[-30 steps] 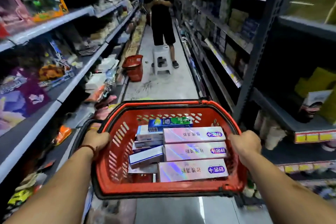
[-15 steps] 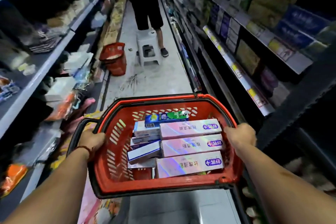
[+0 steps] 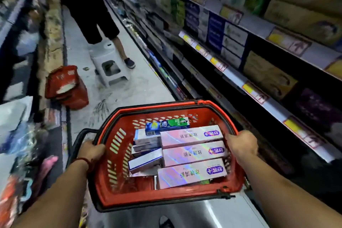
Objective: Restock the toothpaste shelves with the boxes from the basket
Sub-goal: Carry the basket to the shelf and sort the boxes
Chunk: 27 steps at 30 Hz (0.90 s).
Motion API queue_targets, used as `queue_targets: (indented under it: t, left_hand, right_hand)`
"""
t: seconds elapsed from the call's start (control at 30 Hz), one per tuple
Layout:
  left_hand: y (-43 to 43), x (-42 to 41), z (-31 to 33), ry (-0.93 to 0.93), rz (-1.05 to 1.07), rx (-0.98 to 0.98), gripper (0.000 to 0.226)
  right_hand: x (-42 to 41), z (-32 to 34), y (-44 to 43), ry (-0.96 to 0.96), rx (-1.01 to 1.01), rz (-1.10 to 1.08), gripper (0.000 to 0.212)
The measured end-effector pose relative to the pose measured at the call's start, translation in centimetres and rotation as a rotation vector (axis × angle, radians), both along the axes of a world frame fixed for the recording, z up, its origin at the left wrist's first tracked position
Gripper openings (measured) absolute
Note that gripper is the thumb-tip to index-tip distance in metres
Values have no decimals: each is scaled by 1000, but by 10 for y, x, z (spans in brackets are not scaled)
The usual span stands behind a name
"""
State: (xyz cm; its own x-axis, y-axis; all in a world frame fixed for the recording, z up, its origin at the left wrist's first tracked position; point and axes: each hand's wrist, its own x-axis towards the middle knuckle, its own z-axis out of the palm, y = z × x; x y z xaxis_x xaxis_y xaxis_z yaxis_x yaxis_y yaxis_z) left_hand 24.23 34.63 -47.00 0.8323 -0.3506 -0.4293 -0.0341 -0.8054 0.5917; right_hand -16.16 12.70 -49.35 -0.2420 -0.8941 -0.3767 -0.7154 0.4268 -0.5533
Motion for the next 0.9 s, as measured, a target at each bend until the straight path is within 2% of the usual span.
queue_targets:
  t: [0.1,0.3,0.4,0.47,0.6,0.7,0.8,0.9]
  left_hand:
    - [-61,41,4,-13,-77,-6,18]
    - [-165,112,-3,-3,-175,8,38]
    - [-210,154,-23,-3,-213,29,52]
    - [-241,162,-18,-18,-238,37,48]
    - [-299,171,-5,-28,-297,23,43]
    - [-342,182,-10,-31,-353,12,34]
    - [-387,210,-43,3,-434,27,44]
    - [-443,249,-103,35,-541,97,45]
  right_hand:
    - [32,-11,-16,-2,10,-101,49]
    - [82,-24,-63,-28,29,-262,49]
    - [105,-23,-93,-43,21,-302,38]
    - [118,-24,-111,-49,8,-335,30]
    - [136,-29,-136,-36,10,-403,37]
    - [148,-37,-143,-45,24,-489,34]
    - [163,-52,-146,-31,46,-562,28]
    - [184,-73,-148,1,57,-665,27]
